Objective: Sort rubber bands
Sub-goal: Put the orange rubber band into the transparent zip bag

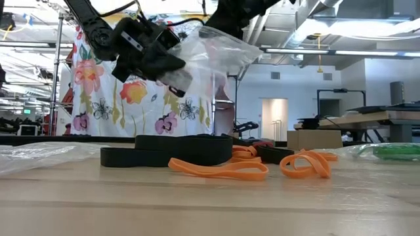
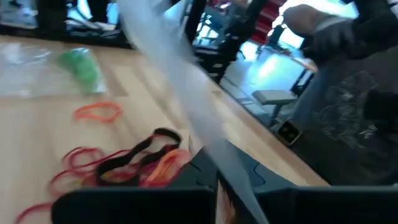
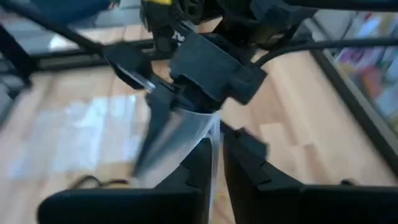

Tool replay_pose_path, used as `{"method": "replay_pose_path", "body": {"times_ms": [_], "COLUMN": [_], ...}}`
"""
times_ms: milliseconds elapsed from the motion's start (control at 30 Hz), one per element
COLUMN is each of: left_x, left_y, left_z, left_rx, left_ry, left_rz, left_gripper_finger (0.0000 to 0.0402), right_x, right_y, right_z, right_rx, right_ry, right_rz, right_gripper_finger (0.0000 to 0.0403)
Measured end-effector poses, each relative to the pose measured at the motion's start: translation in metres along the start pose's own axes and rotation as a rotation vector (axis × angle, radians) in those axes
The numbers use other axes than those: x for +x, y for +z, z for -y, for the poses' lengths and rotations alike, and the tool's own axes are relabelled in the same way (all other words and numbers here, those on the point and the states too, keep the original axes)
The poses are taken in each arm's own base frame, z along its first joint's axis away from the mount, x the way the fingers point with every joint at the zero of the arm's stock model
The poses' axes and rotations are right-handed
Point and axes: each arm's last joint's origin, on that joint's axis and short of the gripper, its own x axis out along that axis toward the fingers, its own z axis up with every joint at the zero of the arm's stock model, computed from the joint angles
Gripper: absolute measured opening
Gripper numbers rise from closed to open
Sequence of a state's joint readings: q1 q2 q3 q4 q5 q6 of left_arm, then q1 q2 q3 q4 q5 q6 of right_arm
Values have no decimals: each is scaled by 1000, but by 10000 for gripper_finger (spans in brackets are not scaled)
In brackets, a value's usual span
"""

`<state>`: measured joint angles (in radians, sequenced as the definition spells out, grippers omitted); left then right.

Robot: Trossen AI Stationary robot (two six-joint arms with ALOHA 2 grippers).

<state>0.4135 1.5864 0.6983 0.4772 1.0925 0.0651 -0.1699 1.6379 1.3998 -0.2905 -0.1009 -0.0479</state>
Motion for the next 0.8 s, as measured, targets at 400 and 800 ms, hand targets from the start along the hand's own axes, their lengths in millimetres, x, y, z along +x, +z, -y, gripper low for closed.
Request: {"method": "replay_pose_path", "body": {"times_ms": [400,800], "left_x": [3,3], "left_y": [6,8], "left_z": [6,9], "left_rx": [-63,-156], "left_ry": [-159,-243], "left_rz": [22,17], "left_gripper_finger": [1,0], "right_x": [2,2], "right_y": [0,1], "right_z": [-21,-45], "right_rx": [-604,-927], "right_ry": [-28,-83], "right_rz": [-18,-43], "right_gripper_finger": [160,211]}}
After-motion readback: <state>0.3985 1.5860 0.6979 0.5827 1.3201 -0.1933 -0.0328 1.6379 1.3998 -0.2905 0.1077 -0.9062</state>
